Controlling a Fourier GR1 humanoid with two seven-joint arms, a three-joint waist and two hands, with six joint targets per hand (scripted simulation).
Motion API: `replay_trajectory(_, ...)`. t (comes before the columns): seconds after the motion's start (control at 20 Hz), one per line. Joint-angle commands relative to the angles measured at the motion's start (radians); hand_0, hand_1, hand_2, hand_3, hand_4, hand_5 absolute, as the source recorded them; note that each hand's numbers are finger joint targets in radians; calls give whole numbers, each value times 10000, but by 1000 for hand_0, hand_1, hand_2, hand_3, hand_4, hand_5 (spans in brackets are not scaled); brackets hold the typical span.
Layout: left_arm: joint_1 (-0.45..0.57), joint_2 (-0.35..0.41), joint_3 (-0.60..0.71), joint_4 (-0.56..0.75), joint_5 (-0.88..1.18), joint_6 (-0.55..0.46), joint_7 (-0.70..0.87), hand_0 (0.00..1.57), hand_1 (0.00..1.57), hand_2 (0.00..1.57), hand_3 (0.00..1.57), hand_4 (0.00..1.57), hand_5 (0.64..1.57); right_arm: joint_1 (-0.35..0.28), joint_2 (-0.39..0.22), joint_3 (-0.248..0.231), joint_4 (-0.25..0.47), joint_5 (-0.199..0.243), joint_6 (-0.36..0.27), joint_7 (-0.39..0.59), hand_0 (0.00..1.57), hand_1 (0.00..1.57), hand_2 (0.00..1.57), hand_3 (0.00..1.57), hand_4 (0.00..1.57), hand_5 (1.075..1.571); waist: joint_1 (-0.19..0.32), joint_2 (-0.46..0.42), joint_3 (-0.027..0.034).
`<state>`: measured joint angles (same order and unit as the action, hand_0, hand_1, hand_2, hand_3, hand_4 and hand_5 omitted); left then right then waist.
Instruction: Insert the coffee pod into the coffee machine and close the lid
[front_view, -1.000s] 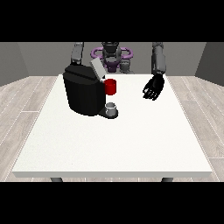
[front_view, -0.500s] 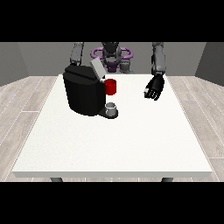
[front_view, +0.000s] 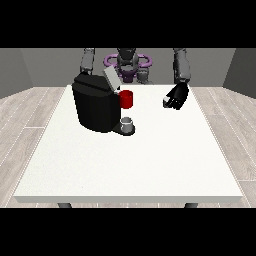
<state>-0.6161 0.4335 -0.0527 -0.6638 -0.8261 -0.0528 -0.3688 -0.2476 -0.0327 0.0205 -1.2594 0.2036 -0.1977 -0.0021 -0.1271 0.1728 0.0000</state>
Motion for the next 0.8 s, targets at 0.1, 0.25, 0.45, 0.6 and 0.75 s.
replay_trajectory(0.1, -604, 47, 563, 286, 464, -912, -241, 1447, 1447, 1431, 1354, 530, 1571, 319, 277, 372, 134, 425, -280, -54, 0, 0, 0, 0, 0, 1571, -174, -284, -2)
replay_trajectory(0.25, -1149, -227, 217, -410, 422, -2138, 685, 1403, 1403, 1395, 1319, 502, 1571, 178, -209, -335, 920, -203, 288, -512, 0, 0, 0, 0, 0, 1571, 112, -1015, 7)
replay_trajectory(0.45, -1461, -565, 124, -649, 596, -3169, 1017, 1418, 1418, 1400, 1334, 534, 1571, -222, -266, -406, 850, -138, 215, 741, 0, 0, 0, 0, 0, 1571, 252, -1833, 3)
replay_trajectory(0.6, -2000, -281, 351, -745, 613, -3342, 1081, 1331, 1331, 1351, 1323, 592, 1571, -200, -293, -514, 574, -528, 584, 155, 0, 0, 0, 0, 0, 1571, -131, -1592, 3)
replay_trajectory(0.75, -2699, -855, 315, -1127, 574, -3535, 1893, 1340, 1340, 1372, 1351, 562, 1571, -85, 60, -335, 1077, -364, 352, -678, 0, 0, 0, 0, 0, 1571, -107, -1313, 5)
